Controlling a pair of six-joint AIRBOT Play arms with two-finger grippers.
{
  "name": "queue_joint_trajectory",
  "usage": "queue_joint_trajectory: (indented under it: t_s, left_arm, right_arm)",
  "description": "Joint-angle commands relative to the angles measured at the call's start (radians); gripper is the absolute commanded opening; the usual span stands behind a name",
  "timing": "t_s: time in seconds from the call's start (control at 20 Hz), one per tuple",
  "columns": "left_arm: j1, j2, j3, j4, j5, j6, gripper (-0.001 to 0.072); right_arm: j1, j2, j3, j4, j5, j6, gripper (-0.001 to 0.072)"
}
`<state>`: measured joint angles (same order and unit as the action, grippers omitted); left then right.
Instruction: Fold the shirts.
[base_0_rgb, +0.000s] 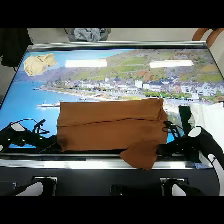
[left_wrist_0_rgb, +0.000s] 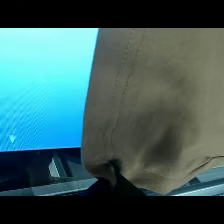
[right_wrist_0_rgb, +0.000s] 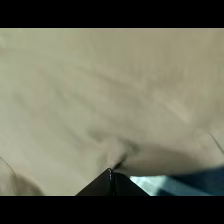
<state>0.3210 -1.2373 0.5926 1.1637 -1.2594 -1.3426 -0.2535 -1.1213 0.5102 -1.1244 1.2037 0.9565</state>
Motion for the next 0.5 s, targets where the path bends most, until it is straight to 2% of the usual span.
queue_joint_trajectory:
  t_s: [0.0,0.1,0.2,0.3,0.45]
  left_arm:
    - [0.000,0.001,0.000,0.003,0.050,0.013,0.0027]
    - [0.001,0.021,0.002,-0.010,0.048,0.037,0.0026]
    - [0.000,0.089,0.012,-0.051,0.047,0.057,0.0024]
    - [0.000,0.185,0.038,-0.068,0.047,0.048,0.0020]
    - [0.000,0.262,0.124,-0.064,0.046,-0.012,0.0019]
  right_arm:
    - [0.000,0.001,-0.013,0.016,-0.079,-0.029,0.0051]
    - [0.000,0.014,-0.008,0.037,-0.022,-0.101,0.0050]
    - [0.000,0.070,0.018,0.048,0.038,-0.128,0.0050]
    - [0.000,0.159,0.071,0.047,0.058,-0.119,0.0046]
    - [0.000,0.229,0.205,0.039,0.065,-0.044,0.0045]
